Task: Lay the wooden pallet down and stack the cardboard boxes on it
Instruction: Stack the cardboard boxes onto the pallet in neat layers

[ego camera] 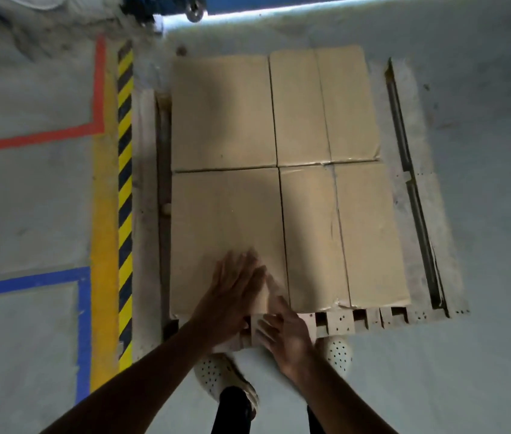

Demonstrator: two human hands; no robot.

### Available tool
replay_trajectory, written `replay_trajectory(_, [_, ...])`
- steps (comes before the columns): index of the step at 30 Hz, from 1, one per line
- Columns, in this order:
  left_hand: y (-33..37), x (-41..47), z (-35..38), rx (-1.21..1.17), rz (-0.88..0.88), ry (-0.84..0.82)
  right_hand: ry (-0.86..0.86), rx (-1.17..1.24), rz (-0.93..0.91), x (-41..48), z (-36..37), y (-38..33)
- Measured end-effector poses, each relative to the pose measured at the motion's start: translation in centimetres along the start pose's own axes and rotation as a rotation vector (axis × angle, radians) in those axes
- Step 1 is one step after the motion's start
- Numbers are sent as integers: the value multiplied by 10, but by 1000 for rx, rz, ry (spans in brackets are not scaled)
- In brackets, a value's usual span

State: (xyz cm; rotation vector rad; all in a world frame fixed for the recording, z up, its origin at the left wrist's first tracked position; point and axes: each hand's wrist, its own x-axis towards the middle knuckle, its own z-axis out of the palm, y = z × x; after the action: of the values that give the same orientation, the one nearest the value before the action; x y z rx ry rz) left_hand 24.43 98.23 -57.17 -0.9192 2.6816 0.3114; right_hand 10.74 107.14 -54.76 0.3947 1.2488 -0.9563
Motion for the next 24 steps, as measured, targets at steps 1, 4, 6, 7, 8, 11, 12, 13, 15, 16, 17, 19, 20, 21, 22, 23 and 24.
replay_trajectory(1, [-9, -4, 2, -1, -16, 7, -15, -4, -19, 5, 10, 5])
replay_trajectory(4, [-26, -6, 7, -1, -36, 39, 106, 79, 34, 24, 31, 13])
replay_trajectory(6, [-28, -5, 8, -24, -39, 41, 168, 151, 50, 29, 37, 15])
replay_trajectory(7, [-29, -5, 10, -38, -41, 41, 176, 182, 44, 30, 39, 15])
replay_trajectory(8, [-29, -3, 10, -54, -43, 40, 175, 214, 34, 33, 39, 15])
replay_trajectory(11, [-33, 3, 11, -85, -64, 42, 163, 235, 8, 39, 40, 9])
replay_trajectory(12, [-35, 6, 11, -92, -65, 45, 167, 236, 6, 42, 40, 8])
replay_trajectory(13, [-36, 8, 11, -100, -59, 44, 176, 238, 7, 43, 40, 6])
replay_trajectory(15, [-38, 9, 11, -117, -49, 52, 179, 239, 10, 43, 42, 3])
replay_trajectory(16, [-38, 8, 11, -124, -46, 53, 168, 224, 14, 40, 43, 2])
replay_trajectory(17, [-37, 7, 11, -125, -42, 49, 163, 181, 25, 34, 44, 1])
replay_trajectory(19, [-40, 5, 10, -116, -13, 54, 156, 40, 76, 20, 45, -3])
replay_trajectory(20, [-42, 4, 9, -108, 10, 71, 158, -67, 110, 15, 45, -5])
replay_trajectory(21, [-46, 4, 9, -106, 32, 97, 164, -203, 149, 9, 45, -7])
replay_trajectory(22, [-51, 4, 10, -113, 38, 124, 185, -369, 177, 6, 42, -8])
replay_trajectory(23, [-57, 4, 9, -135, 20, 143, 215, -528, 157, 5, 39, -11])
replay_trajectory(24, [-65, 7, 8, -165, -19, 154, 240, -686, 64, 6, 34, -14])
